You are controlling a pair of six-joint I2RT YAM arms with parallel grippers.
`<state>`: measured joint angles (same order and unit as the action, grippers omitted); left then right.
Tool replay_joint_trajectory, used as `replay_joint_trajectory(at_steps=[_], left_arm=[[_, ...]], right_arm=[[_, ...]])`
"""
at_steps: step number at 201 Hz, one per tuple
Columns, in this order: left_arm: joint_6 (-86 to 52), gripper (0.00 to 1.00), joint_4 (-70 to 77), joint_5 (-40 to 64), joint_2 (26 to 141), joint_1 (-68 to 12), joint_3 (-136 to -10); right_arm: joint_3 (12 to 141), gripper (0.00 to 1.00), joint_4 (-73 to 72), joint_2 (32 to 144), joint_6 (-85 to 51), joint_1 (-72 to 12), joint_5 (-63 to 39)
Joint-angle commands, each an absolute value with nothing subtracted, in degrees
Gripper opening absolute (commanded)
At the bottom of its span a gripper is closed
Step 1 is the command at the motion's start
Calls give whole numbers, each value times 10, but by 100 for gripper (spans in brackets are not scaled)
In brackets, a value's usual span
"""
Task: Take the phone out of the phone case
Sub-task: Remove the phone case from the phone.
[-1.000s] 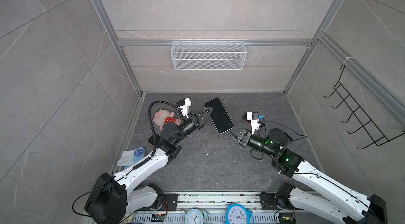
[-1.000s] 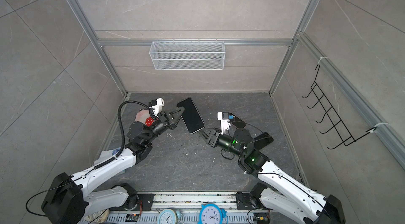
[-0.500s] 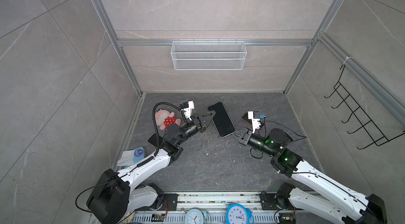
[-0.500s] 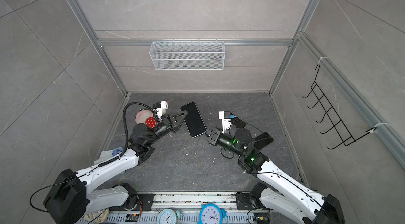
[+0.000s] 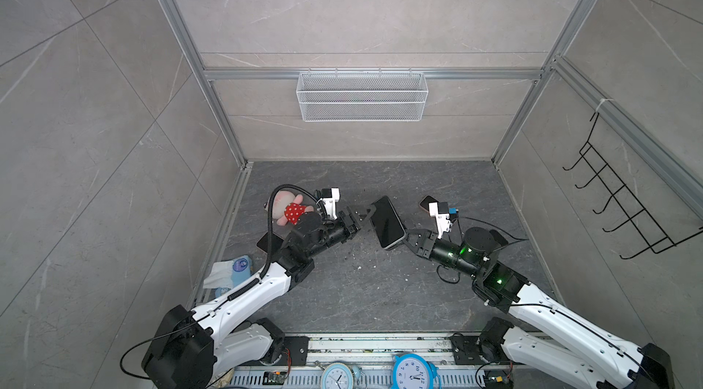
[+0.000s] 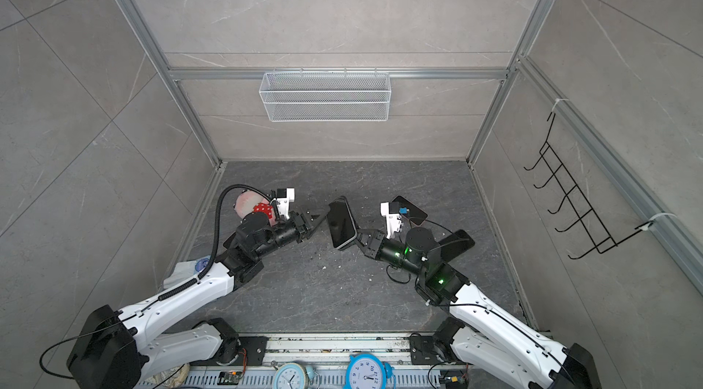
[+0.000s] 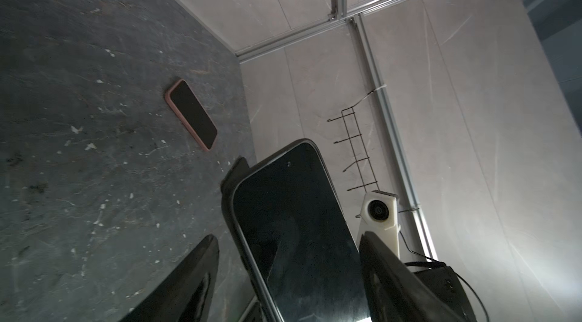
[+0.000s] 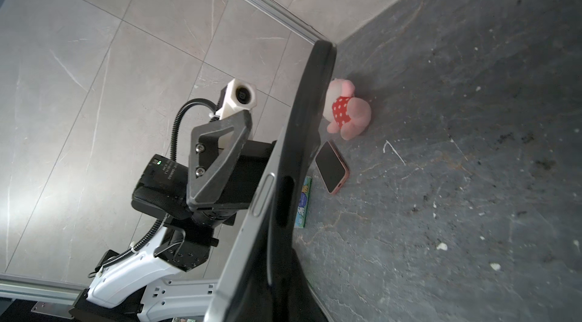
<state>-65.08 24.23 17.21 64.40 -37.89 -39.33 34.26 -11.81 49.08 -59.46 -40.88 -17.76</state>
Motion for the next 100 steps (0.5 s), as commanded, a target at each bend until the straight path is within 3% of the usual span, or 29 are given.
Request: replay_joint_trajectory(at_steps=[1,39,100], left_arm=[[-555,78,150,142,617,-380,-428],[-440,82,90,166,631,-393,-455],[-202,82,-44,173,643,-483,-506]], right_arm=[[336,0,-139,482,-609,-409,-171],[321,0,-149,497,-631,-410,-167],[312,0,-161,519,-638,-410,-169]])
